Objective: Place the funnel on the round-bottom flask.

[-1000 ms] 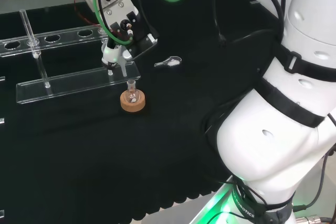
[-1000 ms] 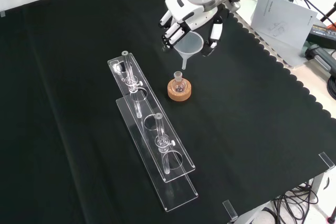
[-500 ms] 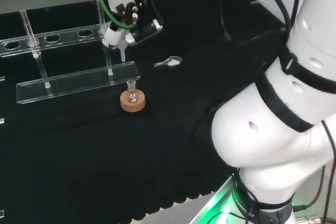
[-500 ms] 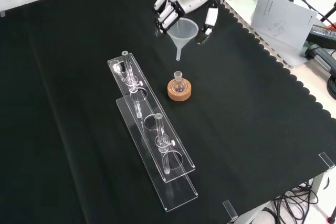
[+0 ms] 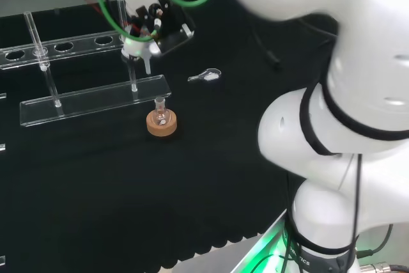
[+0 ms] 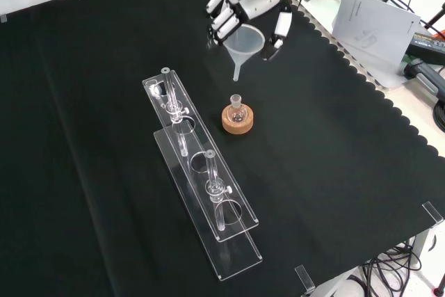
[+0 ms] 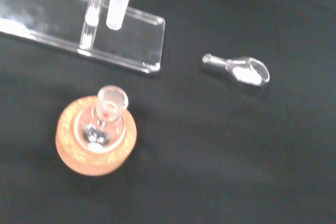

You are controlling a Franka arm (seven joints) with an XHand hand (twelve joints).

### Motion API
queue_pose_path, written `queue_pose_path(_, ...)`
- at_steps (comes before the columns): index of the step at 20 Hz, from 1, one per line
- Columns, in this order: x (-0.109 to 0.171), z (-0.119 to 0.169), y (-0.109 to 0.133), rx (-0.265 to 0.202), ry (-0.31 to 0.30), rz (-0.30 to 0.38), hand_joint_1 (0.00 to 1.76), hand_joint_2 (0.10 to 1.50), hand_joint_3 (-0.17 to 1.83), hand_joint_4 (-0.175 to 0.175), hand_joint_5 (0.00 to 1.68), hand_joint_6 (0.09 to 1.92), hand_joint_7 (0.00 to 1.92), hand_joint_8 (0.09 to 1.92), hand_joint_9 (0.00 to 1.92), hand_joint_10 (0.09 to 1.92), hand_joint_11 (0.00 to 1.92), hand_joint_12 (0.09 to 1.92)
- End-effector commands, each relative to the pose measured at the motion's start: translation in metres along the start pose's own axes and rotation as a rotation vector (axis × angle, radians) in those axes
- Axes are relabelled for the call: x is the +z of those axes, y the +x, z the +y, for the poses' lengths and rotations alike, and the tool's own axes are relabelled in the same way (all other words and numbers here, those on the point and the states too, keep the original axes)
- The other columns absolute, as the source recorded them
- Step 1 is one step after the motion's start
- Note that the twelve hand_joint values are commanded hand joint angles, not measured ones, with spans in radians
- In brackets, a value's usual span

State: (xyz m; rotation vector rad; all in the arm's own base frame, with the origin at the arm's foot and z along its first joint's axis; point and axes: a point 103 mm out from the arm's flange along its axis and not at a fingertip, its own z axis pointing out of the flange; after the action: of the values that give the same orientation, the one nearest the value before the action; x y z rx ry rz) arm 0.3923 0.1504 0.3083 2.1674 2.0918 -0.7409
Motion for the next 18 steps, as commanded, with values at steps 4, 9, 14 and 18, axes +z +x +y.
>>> queue_pose_path(4,0.0444,0.0167,0.0191,-0.027,0.068,-0.035,0.68,0.83,0.53,-0.076,0.59,0.09,0.67,0.84,1.08,0.81,0.56,1.27)
queue_pose_path(9,0.0445,0.0182,0.0194,-0.03,0.056,-0.027,0.68,0.83,0.53,-0.077,0.59,0.09,0.67,0.84,1.08,0.81,0.56,1.27)
queue_pose_path(14,0.0443,0.0188,0.0209,-0.03,0.058,-0.03,0.68,0.83,0.53,-0.077,0.6,0.09,0.66,0.84,1.08,0.81,0.56,1.27)
queue_pose_path(18,0.0476,0.0196,0.0216,-0.032,0.066,-0.034,0.68,0.83,0.53,-0.077,0.6,0.09,0.66,0.84,1.07,0.81,0.56,1.27)
